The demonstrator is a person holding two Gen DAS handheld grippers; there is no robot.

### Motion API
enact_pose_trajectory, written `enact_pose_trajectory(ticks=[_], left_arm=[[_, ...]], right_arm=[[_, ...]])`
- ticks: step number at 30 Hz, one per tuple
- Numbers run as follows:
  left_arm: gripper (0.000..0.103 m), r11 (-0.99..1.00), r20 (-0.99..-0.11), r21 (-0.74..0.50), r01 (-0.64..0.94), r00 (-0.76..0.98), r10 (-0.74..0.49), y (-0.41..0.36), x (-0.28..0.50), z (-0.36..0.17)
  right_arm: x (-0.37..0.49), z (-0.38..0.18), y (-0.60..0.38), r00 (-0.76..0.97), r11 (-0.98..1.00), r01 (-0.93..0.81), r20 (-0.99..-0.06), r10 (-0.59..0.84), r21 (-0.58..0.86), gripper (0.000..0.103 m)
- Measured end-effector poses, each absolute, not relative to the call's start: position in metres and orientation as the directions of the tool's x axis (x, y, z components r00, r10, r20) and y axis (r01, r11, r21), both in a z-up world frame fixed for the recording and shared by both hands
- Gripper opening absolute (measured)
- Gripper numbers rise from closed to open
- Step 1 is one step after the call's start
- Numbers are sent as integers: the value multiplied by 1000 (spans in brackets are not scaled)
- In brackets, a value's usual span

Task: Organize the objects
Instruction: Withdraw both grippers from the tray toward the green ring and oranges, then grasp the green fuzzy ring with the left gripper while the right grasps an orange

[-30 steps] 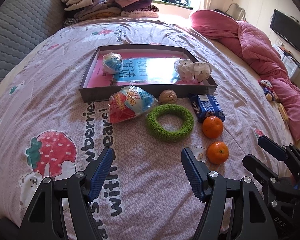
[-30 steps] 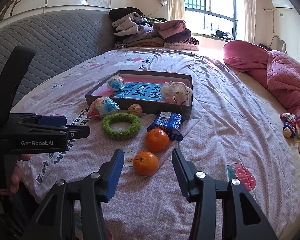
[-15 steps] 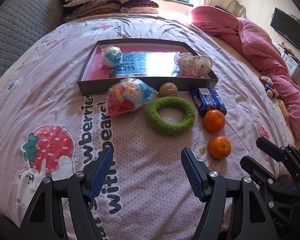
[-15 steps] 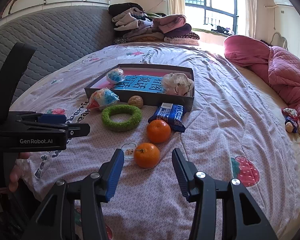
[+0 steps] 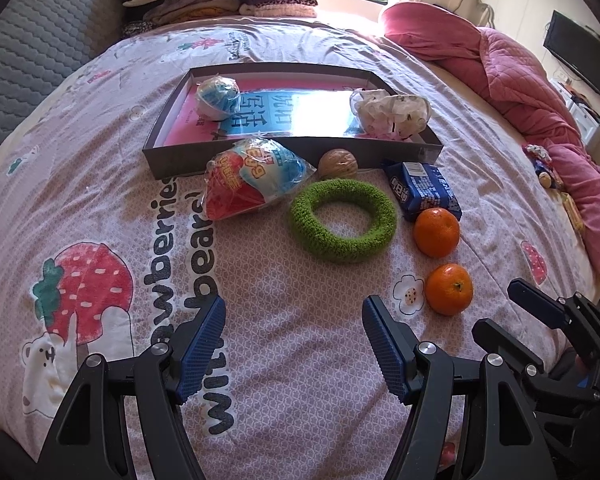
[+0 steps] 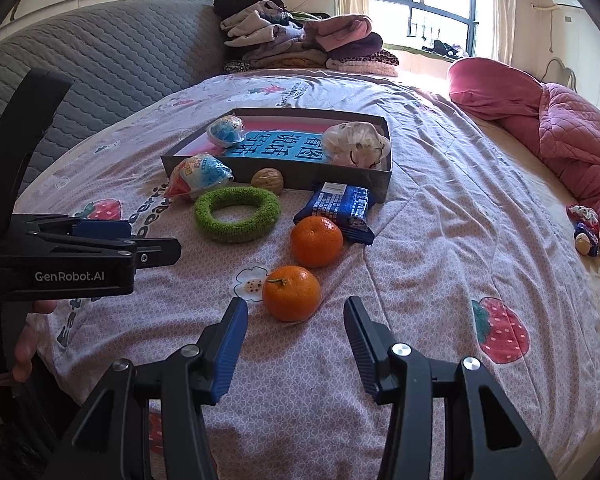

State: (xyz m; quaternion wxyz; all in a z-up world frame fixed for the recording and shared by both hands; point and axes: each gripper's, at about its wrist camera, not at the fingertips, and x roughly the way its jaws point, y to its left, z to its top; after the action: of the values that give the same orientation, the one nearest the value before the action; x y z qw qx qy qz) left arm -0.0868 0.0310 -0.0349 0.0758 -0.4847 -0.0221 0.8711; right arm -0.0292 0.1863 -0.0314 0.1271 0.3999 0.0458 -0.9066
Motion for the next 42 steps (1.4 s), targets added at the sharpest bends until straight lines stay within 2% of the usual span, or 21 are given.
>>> enact_pose_trajectory(ticks=[26, 36, 42], left_arm=[[72, -986, -822, -159, -56, -545, 164, 28, -124, -33], [72, -985, -838, -172, -26, -521, 160, 31, -146, -48], [72, -990, -843, -143, 12, -526, 115, 33, -155, -55]], right_arm=[[-42, -45, 182, -641, -969, 245, -745, -184, 29, 50], [-51, -54, 179, -632, -973, 231, -756, -173, 30, 50], [-53, -59, 176, -636, -974, 224, -754, -163, 22, 50]])
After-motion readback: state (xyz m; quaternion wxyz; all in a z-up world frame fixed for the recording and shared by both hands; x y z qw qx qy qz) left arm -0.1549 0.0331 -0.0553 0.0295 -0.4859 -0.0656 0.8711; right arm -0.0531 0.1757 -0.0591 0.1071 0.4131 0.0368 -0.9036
